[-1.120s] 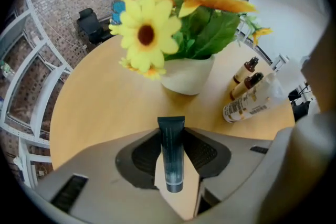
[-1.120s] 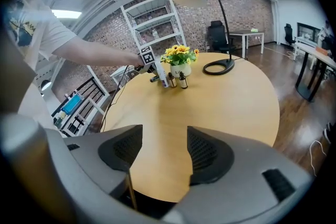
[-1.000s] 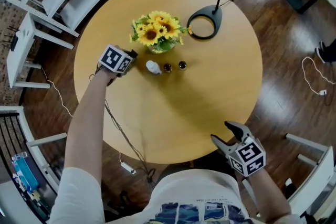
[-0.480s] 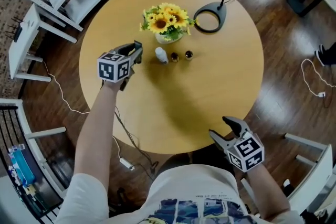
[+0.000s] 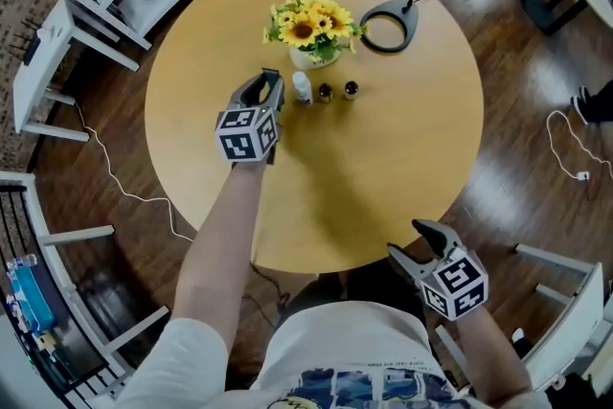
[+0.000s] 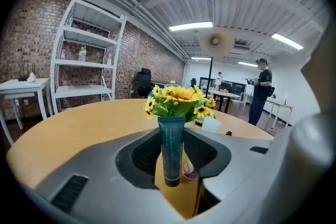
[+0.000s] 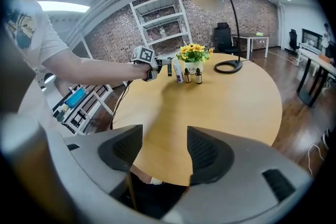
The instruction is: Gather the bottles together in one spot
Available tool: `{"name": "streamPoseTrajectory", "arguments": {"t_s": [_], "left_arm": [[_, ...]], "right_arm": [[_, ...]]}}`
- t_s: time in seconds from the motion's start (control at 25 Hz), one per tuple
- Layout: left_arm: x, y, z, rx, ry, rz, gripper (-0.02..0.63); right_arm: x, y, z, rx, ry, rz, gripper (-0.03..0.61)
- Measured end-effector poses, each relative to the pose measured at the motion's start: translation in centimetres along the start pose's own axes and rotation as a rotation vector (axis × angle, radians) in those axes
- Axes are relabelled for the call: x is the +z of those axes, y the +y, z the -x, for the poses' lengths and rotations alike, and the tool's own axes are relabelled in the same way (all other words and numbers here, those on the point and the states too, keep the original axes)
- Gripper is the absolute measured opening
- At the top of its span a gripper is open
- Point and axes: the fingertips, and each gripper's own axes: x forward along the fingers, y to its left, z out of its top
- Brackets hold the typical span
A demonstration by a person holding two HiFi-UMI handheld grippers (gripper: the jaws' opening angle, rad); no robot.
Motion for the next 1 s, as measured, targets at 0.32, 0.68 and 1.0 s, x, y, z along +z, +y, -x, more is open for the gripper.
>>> {"name": "streamPoseTrajectory", "arguments": {"t_s": [0.32, 0.68, 1.0], "left_arm": [[-2.8, -0.4, -0.6, 0.053, -0.075, 0.022, 0.144], [-4.2, -0.5, 0.6, 0.075, -0.106, 0.038, 0.144], [-4.2, -0.9, 1.2, 0.061, -0.121, 0.052, 0.144]], "right_arm": [[-1.7, -0.3, 0.5, -0.025, 0.038, -0.01, 0.287], [-1.0, 0.0, -0.2, -0.002, 0.038, 0.012, 0.287], [-1.2, 0.4, -0.6, 0.014, 0.043, 0.017, 0.287]]}}
